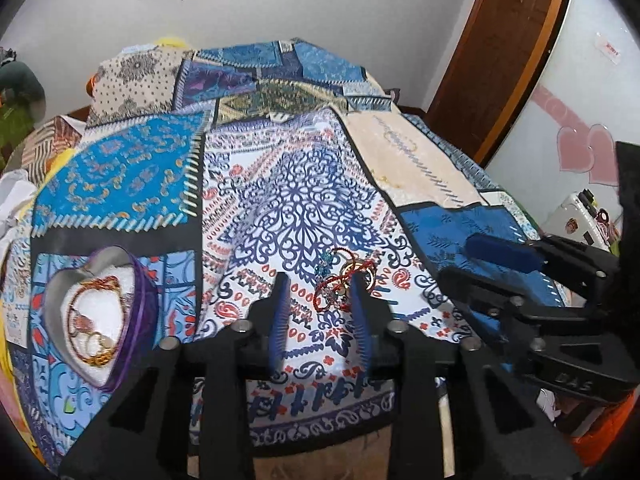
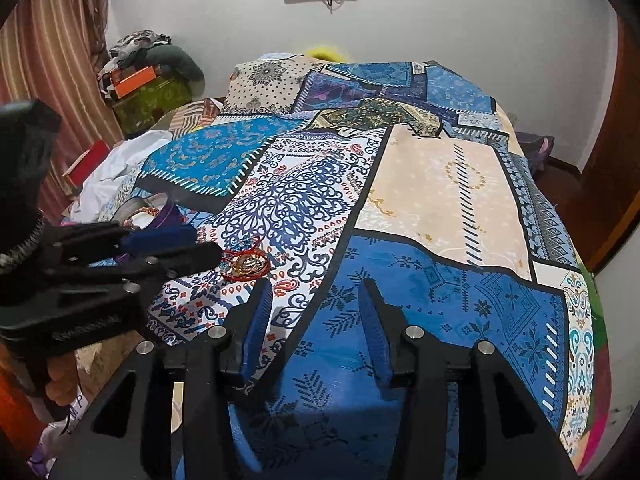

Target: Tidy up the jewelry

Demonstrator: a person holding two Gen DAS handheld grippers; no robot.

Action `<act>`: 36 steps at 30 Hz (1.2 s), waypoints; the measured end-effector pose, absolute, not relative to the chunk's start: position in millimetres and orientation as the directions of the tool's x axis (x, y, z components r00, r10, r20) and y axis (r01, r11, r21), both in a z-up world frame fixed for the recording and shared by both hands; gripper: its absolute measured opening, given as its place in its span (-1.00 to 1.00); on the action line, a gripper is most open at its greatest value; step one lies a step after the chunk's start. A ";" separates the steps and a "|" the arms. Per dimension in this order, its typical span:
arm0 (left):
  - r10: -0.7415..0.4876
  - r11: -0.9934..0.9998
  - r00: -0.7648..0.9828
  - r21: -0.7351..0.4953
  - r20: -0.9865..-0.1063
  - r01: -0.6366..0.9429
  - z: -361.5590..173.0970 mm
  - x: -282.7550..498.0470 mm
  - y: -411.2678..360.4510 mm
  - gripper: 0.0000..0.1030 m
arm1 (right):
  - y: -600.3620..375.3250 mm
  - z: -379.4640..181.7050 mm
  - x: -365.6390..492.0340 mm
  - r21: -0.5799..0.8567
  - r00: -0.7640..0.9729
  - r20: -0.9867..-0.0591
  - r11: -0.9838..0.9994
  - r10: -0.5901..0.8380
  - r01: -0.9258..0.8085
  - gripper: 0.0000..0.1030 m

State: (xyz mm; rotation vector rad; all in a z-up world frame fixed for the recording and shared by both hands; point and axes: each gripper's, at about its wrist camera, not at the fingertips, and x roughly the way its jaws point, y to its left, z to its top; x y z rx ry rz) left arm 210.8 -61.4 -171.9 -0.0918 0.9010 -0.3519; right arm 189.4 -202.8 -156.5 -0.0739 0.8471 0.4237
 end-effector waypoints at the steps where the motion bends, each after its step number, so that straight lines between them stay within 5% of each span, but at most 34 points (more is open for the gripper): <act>1: -0.346 0.936 0.557 -0.237 -0.755 0.260 -175.3 213.2 -61.9 -0.76 | -203.9 -156.3 189.5 0.104 0.585 -0.739 0.915 0.334 -0.390 -0.20; 10: -0.382 0.924 0.578 -0.317 -0.721 0.216 -171.9 214.6 -47.8 -0.90 | -203.2 -158.9 191.3 0.108 0.578 -0.744 0.914 0.335 -0.391 -0.20; 27: -0.319 0.947 0.690 -0.246 -0.650 0.206 -135.4 188.5 -23.7 -0.90 | -157.5 -168.7 198.9 0.129 0.515 -0.750 0.856 0.415 -0.501 -0.22; 36: -0.333 0.941 0.670 -0.280 -0.664 0.190 -150.4 187.2 -16.1 -0.90 | -150.9 -175.9 206.8 0.093 0.521 -0.772 0.876 0.363 -0.473 -0.79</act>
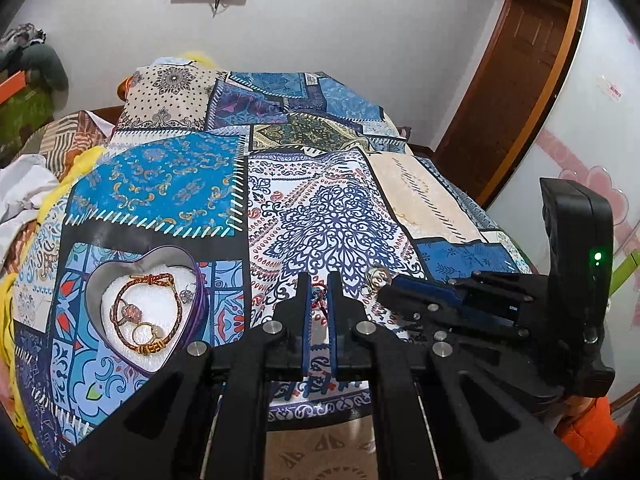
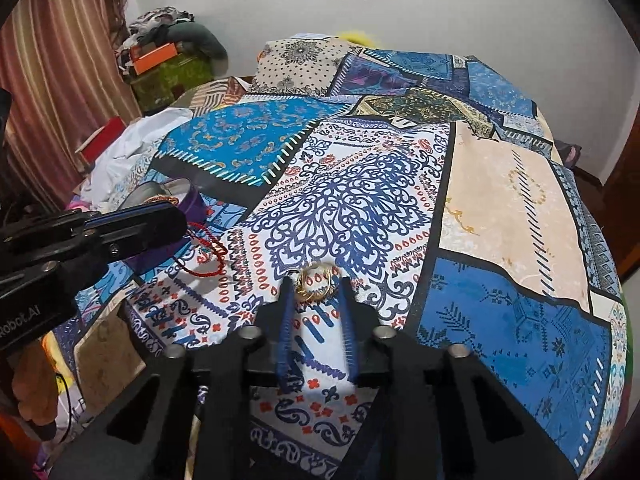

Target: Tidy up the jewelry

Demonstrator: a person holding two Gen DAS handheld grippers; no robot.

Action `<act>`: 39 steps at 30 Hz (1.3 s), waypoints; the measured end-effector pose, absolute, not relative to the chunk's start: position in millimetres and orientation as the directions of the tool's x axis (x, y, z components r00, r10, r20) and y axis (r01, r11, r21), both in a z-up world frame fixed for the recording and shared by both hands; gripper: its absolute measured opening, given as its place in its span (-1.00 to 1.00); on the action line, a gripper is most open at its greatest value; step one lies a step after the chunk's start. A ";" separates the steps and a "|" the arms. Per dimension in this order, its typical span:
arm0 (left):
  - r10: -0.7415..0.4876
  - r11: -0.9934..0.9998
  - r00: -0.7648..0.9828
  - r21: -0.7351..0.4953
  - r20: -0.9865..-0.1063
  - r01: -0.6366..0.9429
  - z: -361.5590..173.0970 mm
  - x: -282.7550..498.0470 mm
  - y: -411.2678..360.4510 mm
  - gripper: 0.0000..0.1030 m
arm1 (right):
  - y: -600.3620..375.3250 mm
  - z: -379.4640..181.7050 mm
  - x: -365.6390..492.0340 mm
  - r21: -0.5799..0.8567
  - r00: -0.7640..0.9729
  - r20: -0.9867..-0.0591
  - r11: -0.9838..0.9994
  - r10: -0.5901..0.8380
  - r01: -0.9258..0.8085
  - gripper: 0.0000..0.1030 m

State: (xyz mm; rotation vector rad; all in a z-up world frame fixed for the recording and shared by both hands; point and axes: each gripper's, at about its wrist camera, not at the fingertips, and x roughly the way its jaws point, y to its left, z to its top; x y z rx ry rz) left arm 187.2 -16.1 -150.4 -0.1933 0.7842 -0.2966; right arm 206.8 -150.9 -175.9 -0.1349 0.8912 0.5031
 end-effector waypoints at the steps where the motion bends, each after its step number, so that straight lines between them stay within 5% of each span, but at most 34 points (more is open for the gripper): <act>1: -0.334 0.940 0.670 -0.282 -0.663 0.190 -150.5 187.3 -15.8 -0.90 | -150.7 -176.1 206.3 0.087 0.524 -0.773 0.877 0.358 -0.472 -0.81; 15: -0.336 0.939 0.683 -0.286 -0.649 0.190 -145.6 180.9 -11.2 -0.90 | -158.8 -168.8 201.3 0.139 0.509 -0.765 0.874 0.393 -0.465 -0.86; 19: -0.338 0.938 0.683 -0.289 -0.648 0.190 -146.0 180.2 -10.1 -0.90 | -158.3 -172.1 210.3 0.165 0.486 -0.782 0.881 0.391 -0.443 -0.58; 39: -0.336 0.938 0.694 -0.290 -0.637 0.188 -141.9 175.9 -4.1 -0.90 | -145.1 -166.9 211.3 0.049 0.541 -0.771 0.879 0.335 -0.474 -0.67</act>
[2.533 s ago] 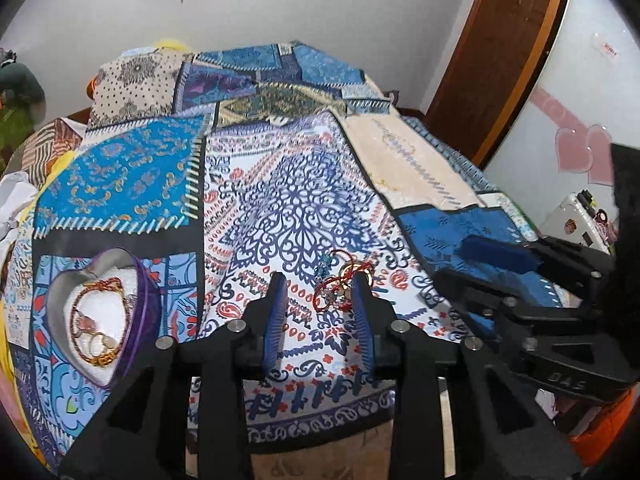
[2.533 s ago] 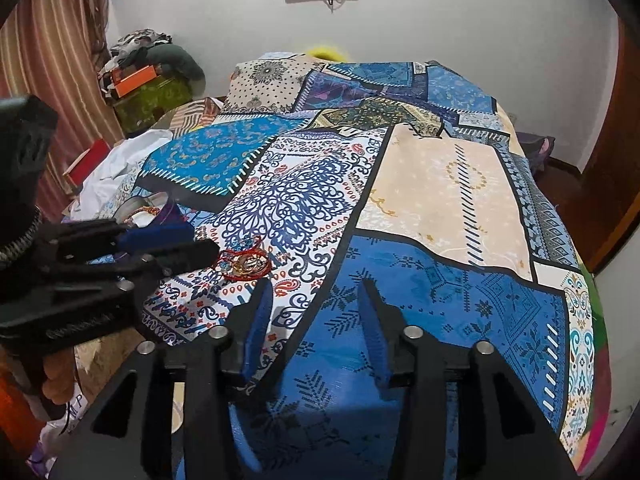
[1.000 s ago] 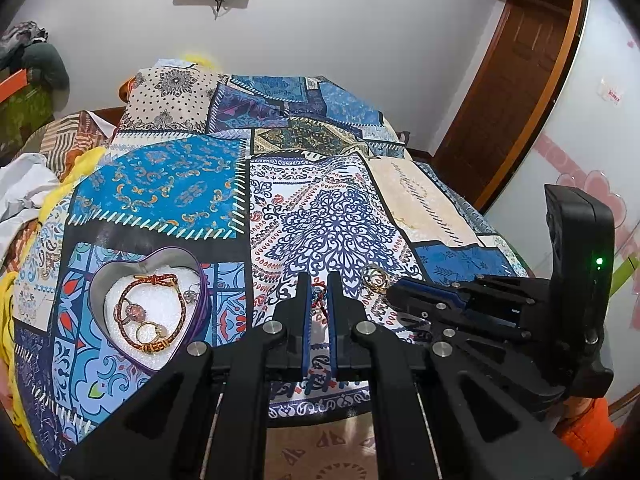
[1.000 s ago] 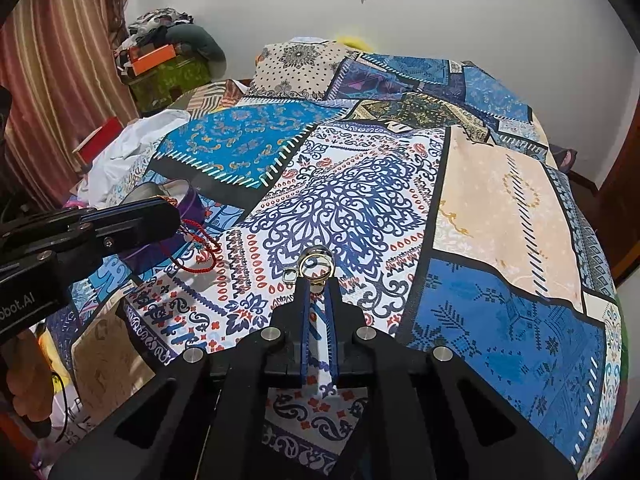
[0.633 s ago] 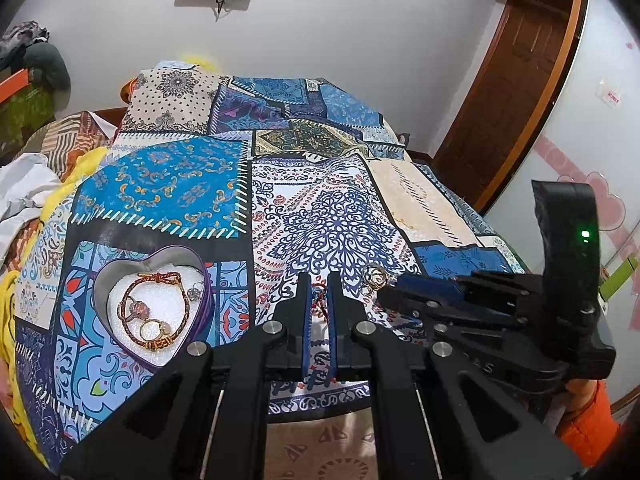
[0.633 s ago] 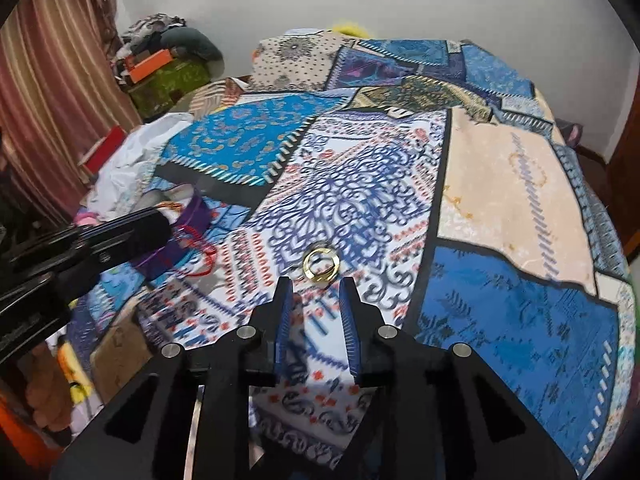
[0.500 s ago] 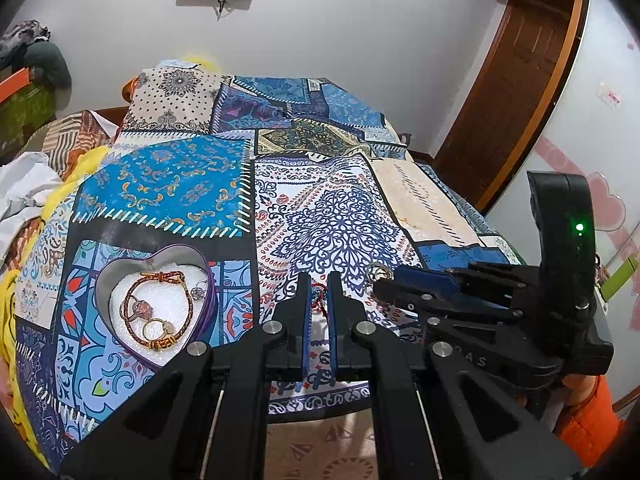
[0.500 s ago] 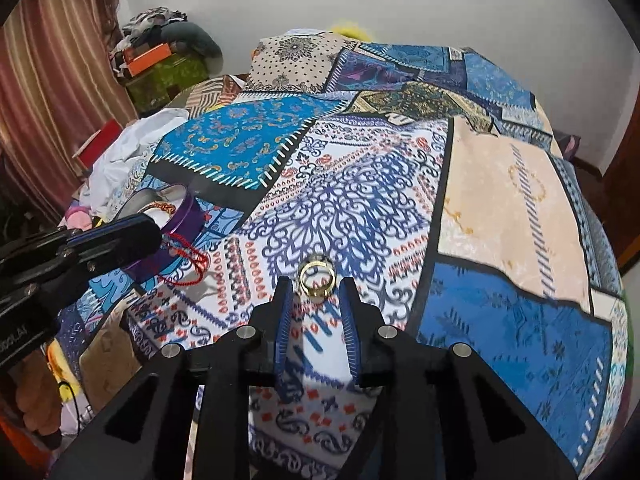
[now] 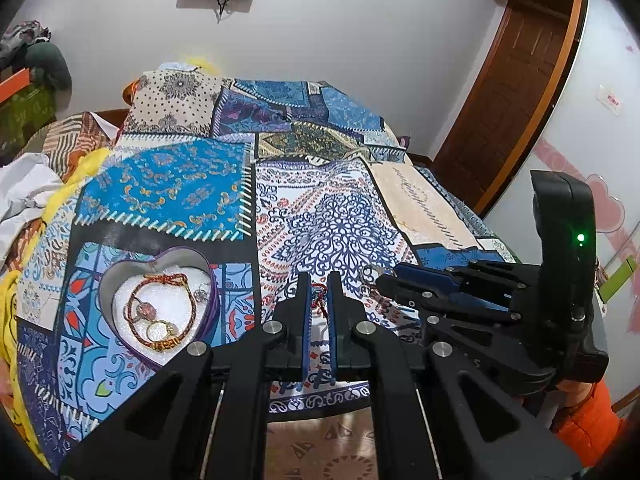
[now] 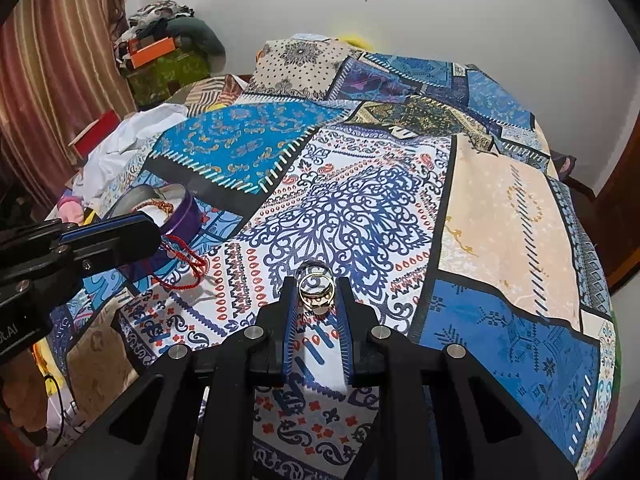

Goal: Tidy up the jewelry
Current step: 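Carry the red bracelet to the heart tin with the left gripper while the right carries the gold ring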

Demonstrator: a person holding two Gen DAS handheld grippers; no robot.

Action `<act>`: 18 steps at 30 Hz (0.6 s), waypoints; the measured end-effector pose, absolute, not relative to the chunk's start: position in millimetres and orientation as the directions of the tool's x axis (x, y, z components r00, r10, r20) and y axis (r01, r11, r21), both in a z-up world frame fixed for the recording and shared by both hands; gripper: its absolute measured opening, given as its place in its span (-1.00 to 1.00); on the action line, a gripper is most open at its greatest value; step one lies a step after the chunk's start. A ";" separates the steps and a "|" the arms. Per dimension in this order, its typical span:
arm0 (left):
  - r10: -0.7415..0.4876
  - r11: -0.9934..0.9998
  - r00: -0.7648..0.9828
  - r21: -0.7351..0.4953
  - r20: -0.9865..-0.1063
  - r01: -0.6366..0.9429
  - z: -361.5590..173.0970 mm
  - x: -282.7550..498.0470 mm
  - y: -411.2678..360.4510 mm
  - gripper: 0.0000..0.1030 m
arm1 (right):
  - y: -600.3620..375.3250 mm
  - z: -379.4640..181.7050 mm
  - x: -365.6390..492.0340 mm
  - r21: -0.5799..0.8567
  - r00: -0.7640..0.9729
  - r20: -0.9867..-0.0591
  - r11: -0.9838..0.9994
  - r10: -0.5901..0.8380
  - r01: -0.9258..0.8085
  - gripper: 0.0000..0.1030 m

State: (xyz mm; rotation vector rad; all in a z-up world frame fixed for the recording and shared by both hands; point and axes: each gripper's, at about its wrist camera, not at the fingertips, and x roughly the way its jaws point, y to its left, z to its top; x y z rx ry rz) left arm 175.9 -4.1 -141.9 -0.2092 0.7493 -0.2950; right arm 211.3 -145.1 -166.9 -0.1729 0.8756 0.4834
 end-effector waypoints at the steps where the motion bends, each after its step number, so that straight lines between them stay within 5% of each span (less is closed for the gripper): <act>1: -0.334 0.939 0.698 -0.288 -0.633 0.188 -139.6 175.0 -3.1 -0.90 | -145.8 -165.0 210.2 0.049 0.545 -0.768 0.880 0.336 -0.473 -0.67; 18: -0.200 0.971 0.821 -0.223 -0.535 0.091 -85.9 150.9 51.9 -0.90 | -112.3 -107.6 192.3 0.062 0.621 -0.649 0.844 0.439 -0.533 -0.67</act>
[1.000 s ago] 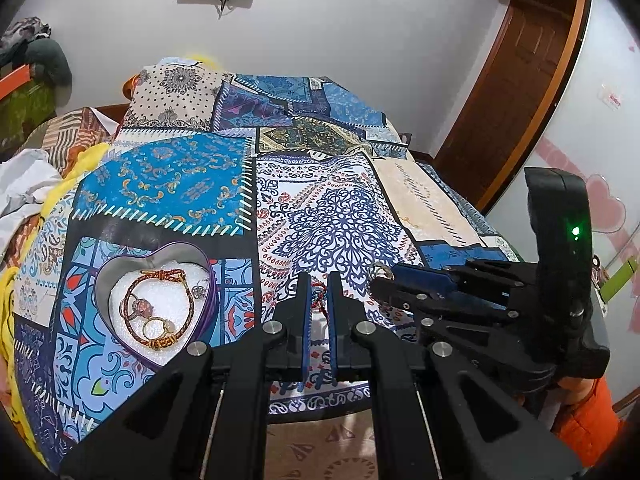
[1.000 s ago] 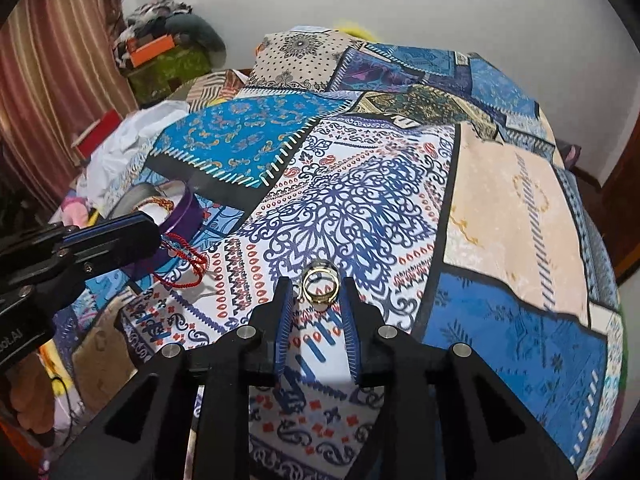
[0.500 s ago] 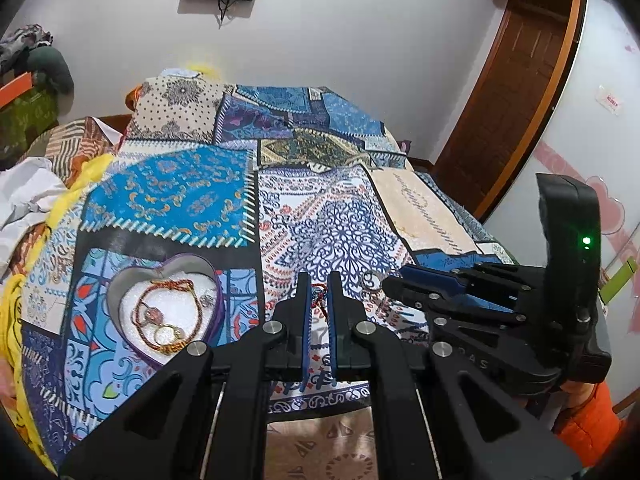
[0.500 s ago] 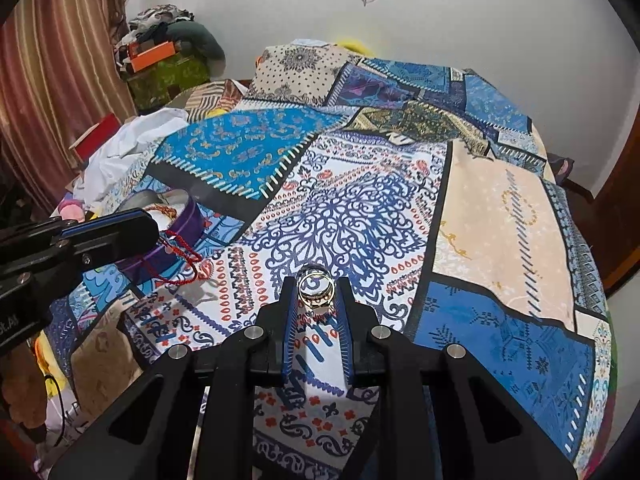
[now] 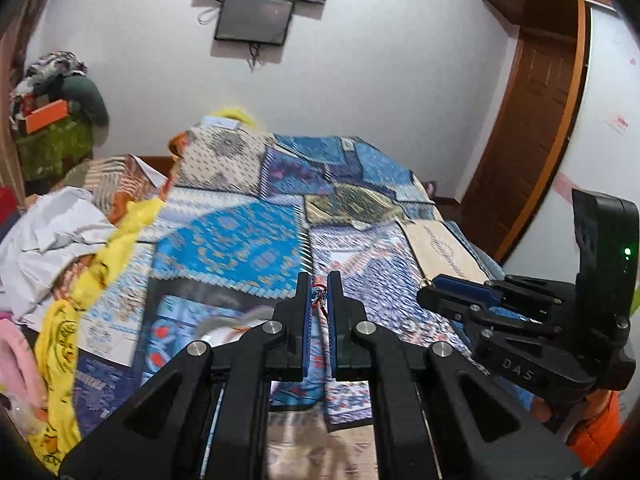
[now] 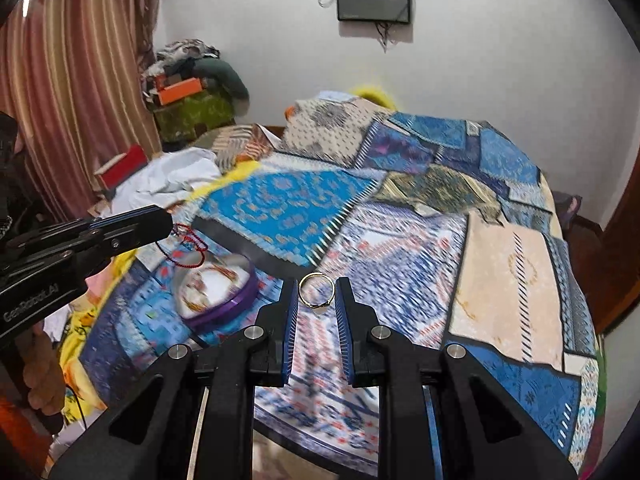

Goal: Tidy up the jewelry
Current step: 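Carry the red bracelet to the heart tin with the left gripper while the right carries the gold ring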

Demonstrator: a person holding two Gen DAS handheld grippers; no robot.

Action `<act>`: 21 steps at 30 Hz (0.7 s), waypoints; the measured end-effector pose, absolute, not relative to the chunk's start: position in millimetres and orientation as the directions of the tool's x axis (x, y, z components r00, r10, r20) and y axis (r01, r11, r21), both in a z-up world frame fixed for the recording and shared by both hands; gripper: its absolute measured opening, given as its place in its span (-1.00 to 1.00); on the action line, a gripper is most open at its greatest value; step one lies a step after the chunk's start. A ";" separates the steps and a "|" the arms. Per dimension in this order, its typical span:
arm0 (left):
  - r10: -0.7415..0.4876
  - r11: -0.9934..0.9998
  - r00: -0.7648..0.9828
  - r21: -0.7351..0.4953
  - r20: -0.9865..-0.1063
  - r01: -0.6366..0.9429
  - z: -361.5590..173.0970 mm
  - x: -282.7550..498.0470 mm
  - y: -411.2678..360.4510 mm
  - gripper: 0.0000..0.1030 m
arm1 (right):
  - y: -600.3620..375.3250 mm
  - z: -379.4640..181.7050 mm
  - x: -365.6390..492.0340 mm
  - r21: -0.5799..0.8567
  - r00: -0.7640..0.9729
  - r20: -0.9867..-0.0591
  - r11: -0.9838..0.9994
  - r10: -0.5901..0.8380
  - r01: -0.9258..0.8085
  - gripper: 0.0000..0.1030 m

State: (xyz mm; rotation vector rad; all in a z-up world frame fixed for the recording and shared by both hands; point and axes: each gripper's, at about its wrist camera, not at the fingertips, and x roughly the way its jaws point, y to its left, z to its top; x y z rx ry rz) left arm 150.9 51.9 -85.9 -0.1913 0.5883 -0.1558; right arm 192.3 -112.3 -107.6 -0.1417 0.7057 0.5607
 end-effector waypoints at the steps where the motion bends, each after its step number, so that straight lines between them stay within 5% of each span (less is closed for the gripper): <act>1: -0.190 0.972 0.825 -0.220 -0.532 0.082 -84.4 150.3 56.2 -0.90 | -108.8 -106.4 191.8 0.065 0.619 -0.645 0.840 0.448 -0.539 -0.67; 21: -0.133 0.970 0.785 -0.241 -0.605 -0.022 -120.0 161.0 110.7 -0.90 | -15.8 -139.3 204.7 0.118 0.456 -0.701 0.720 0.548 -0.684 -0.67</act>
